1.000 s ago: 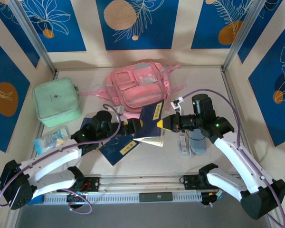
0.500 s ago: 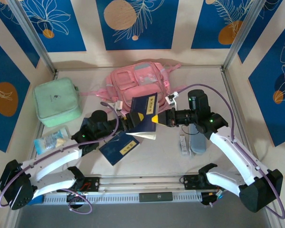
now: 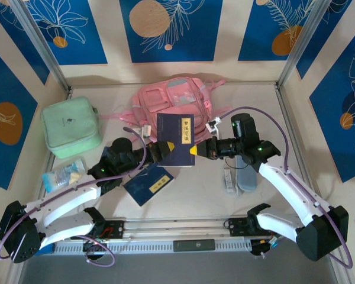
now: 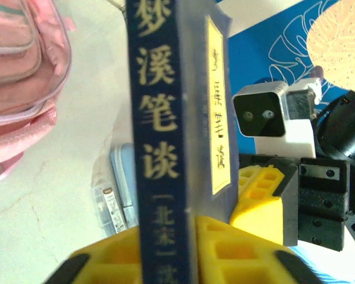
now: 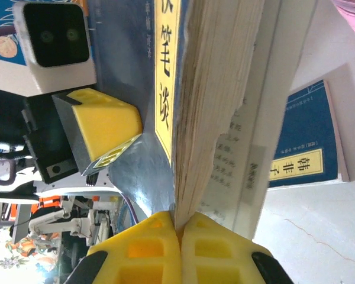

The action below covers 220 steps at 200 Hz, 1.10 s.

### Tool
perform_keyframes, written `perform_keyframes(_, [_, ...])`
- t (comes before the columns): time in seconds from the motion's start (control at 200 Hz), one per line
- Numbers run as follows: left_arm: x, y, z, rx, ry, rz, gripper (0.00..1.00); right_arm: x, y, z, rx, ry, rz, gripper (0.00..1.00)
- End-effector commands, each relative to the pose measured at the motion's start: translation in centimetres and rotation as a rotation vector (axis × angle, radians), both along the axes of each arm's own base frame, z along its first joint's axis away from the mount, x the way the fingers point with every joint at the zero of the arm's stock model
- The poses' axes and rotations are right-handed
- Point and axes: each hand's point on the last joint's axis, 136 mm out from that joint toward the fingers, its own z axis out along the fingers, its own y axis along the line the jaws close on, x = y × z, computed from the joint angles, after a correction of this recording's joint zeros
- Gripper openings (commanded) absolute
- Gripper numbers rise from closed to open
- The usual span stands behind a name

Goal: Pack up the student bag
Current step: Pick up the book from the bottom-center of the table.

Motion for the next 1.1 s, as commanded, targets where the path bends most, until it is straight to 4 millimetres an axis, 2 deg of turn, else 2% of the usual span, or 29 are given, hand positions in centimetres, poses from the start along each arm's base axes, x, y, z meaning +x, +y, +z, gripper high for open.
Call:
perform_keyframes(0.0, [0.2, -0.2, 1.6, -0.029, -0.048, 0.000, 0.08, -0.1, -0.2, -0.2, -0.016, -0.009, 0.005, 0.10])
perform_keyframes(0.08, [0.4, -0.3, 1.9, -0.031, -0.050, 0.001, 0.03, -0.1, -0.4, -0.4, -0.028, -0.008, 0.002, 0.25])
perform_keyframes(0.175, [0.5, -0.6, 2.7, -0.057, -0.056, -0.002, 0.00, 0.6, -1.5, -1.6, -0.072, 0.046, -0.066, 0.66])
perform_keyframes(0.245, [0.6, -0.9, 3.6, -0.085, -0.068, -0.009, 0.00, 0.8, -2.1, -1.8, -0.029, 0.100, -0.080, 0.87])
perform_keyframes(0.305, [0.8, -1.1, 4.3, -0.112, -0.076, -0.013, 0.00, 0.9, -2.0, -1.6, 0.025, 0.137, -0.062, 0.97])
perform_keyframes(0.375, [0.9, -1.6, 5.0, -0.147, -0.078, -0.022, 0.00, 0.7, -1.2, -1.1, 0.066, 0.157, -0.023, 1.00])
perform_keyframes(0.545, [1.4, -2.7, 5.5, -0.172, -0.084, -0.037, 0.00, 0.3, 1.2, -0.6, 0.109, 0.218, 0.075, 0.99])
perform_keyframes(0.615, [1.7, -2.9, 5.3, -0.166, -0.081, -0.028, 0.00, 0.5, 1.7, 0.2, 0.169, 0.221, 0.108, 1.00])
perform_keyframes(0.7, [2.2, -2.7, 4.4, -0.148, -0.063, 0.001, 0.00, 0.4, 1.8, 1.5, 0.222, 0.198, 0.119, 0.93])
perform_keyframes(0.875, [2.6, -2.2, 2.4, -0.069, -0.024, 0.041, 0.00, 0.2, 1.4, 1.9, 0.210, 0.151, 0.089, 0.62])
perform_keyframes(0.965, [2.8, -2.1, 1.7, -0.051, -0.009, 0.051, 0.00, 0.4, 1.3, 1.3, 0.187, 0.151, 0.069, 0.44])
perform_keyframes(1.03, [2.7, -2.3, 1.5, -0.045, -0.006, 0.040, 0.00, 0.6, 1.3, 1.0, 0.178, 0.153, 0.062, 0.24])
perform_keyframes(1.095, [2.6, -2.5, 1.2, -0.038, 0.002, 0.030, 0.00, 0.9, 1.1, 0.7, 0.159, 0.154, 0.045, 0.13])
